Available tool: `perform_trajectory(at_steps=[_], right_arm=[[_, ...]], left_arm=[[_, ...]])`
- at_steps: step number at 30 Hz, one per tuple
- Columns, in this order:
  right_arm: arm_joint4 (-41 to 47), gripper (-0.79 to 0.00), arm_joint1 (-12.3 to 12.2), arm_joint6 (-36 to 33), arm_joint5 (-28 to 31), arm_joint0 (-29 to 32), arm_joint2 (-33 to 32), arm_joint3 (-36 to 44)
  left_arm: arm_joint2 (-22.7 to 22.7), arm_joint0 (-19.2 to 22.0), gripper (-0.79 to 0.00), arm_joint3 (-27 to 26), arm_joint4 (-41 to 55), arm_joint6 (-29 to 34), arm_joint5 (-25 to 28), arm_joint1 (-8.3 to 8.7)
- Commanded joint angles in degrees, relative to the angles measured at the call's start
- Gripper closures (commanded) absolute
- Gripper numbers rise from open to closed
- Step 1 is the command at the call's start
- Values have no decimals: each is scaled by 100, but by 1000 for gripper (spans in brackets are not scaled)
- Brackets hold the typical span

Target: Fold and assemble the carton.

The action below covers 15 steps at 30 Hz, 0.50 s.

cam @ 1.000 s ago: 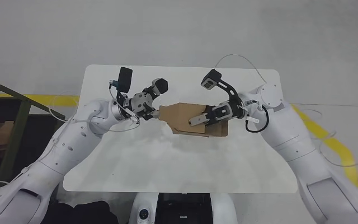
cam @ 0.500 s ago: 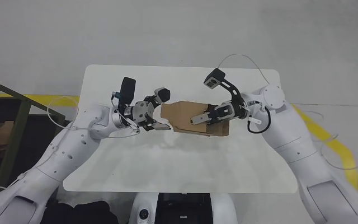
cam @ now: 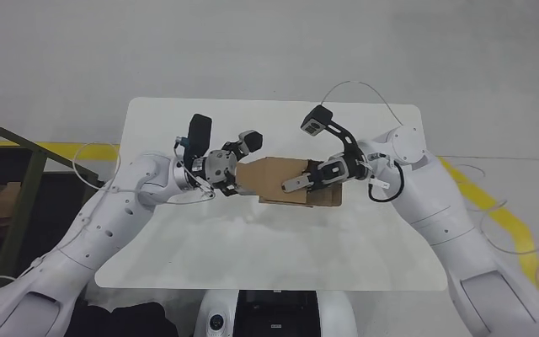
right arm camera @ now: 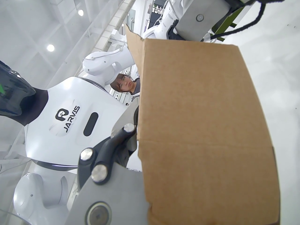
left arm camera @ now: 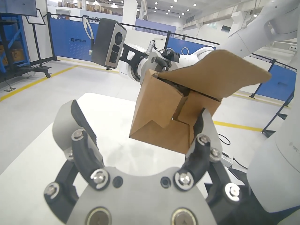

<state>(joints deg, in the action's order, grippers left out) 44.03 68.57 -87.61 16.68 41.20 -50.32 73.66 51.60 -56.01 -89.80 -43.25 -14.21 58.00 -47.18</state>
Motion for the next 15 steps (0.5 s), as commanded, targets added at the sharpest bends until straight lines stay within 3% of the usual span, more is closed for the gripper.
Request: perform_trajectory(at_steps=[1, 15], right_arm=[[-13, 0, 4, 5, 5, -1, -5, -14], [-315, 0, -5, 312, 312, 79, -155, -382]], left_arm=[[17, -1, -785, 8, 7, 41, 0, -19], [305, -198, -785, 163, 386, 151, 0, -56]])
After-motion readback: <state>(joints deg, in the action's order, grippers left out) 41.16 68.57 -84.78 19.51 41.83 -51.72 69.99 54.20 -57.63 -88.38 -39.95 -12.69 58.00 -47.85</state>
